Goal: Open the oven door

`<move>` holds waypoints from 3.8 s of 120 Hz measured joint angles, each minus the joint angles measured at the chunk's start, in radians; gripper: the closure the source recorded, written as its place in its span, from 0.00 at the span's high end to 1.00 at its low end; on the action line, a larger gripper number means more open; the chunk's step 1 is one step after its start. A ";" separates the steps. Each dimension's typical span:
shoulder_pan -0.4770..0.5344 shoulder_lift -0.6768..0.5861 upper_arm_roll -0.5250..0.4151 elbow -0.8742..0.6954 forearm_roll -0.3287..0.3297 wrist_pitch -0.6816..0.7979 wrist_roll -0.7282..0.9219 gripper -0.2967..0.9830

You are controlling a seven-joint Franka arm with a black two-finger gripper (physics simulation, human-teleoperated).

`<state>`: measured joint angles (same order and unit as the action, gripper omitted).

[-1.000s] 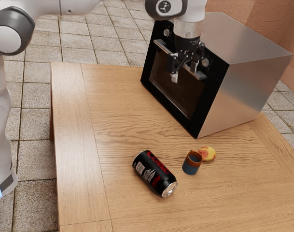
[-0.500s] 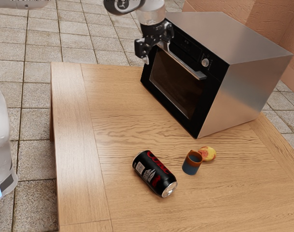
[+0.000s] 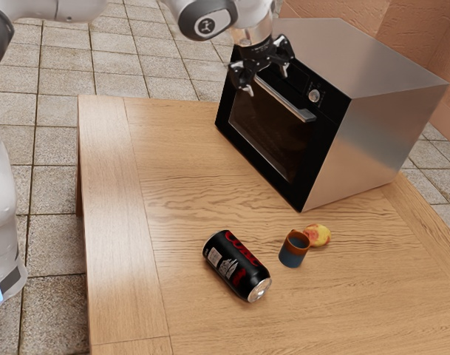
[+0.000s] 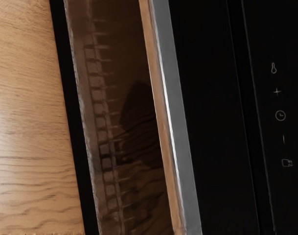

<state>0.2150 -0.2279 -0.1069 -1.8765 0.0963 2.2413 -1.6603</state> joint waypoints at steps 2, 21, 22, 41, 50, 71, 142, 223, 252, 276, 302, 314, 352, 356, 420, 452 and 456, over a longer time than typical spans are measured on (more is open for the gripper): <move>-0.001 0.002 -0.003 0.002 0.000 0.004 0.005 0.77; -0.007 0.022 -0.025 0.008 0.001 0.046 0.046 0.77; -0.007 0.024 -0.025 0.008 0.001 0.049 0.048 0.77; -0.007 0.064 -0.039 0.052 0.001 0.081 0.079 0.76; -0.004 0.069 -0.040 0.055 0.000 0.091 0.091 0.76; -0.001 0.081 -0.040 0.057 -0.001 0.109 0.114 0.76; 0.058 0.078 -0.034 0.041 -0.049 0.125 0.158 0.76; 0.099 0.073 -0.021 -0.010 -0.107 0.125 0.185 0.76; 0.100 0.081 -0.015 -0.030 -0.127 0.125 0.192 0.76; 0.107 0.080 -0.007 -0.050 -0.134 0.125 0.196 0.76; 0.109 0.078 -0.004 -0.078 -0.156 0.125 0.200 0.76; 0.109 0.077 -0.001 -0.089 -0.162 0.125 0.201 0.76; 0.110 0.048 0.001 -0.126 -0.176 0.125 0.203 0.75; 0.110 0.046 0.001 -0.129 -0.176 0.125 0.203 0.75; 0.110 -0.033 0.020 -0.227 -0.179 0.125 0.203 0.75; 0.107 -0.082 0.041 -0.281 -0.179 0.125 0.202 0.75; 0.106 -0.087 0.046 -0.286 -0.179 0.125 0.202 0.75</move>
<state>0.3209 -0.3152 -0.0607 -2.1627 -0.0827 2.3667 -1.4578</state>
